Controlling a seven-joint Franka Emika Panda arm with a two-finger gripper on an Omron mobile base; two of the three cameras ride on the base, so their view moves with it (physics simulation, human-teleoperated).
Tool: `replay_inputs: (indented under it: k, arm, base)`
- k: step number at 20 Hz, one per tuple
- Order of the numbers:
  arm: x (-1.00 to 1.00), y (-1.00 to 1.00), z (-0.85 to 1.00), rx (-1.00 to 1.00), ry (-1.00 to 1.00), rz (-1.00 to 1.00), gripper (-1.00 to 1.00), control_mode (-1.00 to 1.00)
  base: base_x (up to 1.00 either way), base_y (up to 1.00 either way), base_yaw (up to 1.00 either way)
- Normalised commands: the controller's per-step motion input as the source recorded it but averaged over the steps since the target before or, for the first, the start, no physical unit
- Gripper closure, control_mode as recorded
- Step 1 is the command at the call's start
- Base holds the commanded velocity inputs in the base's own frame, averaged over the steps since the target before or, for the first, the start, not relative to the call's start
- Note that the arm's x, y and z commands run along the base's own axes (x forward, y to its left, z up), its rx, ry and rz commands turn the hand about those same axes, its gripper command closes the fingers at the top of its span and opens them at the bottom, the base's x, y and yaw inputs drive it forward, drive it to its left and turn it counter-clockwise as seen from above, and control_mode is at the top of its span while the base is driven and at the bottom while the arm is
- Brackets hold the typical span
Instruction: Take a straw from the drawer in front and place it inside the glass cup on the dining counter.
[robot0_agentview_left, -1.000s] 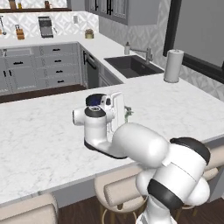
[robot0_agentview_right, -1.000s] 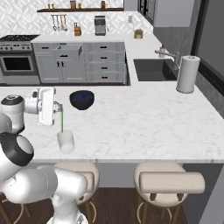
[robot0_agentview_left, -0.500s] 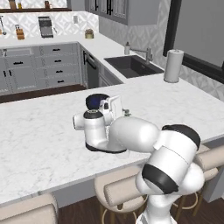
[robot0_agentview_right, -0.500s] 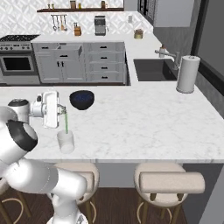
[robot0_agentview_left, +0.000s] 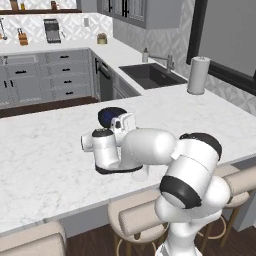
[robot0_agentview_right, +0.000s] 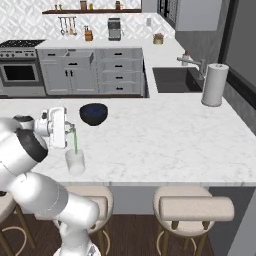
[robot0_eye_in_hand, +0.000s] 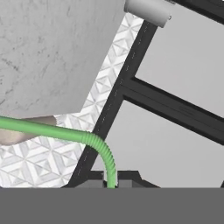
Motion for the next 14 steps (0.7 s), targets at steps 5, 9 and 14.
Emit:
replay_inputs:
  k: [5, 9, 14]
  arm:
    - [0.32, 0.03, -0.14, 0.00, 0.00, 0.00, 1.00, -1.00]
    - [0.26, 0.01, -0.22, 0.00, 0.00, 0.00, 1.00, -1.00]
    - [0.07, 0.10, -0.24, 0.00, 0.00, 0.00, 1.00, -1.00]
  base:
    - [0.00, 0.00, 0.00]
    - [0.00, 0.00, 0.00]
    - [0.00, 0.00, 0.00]
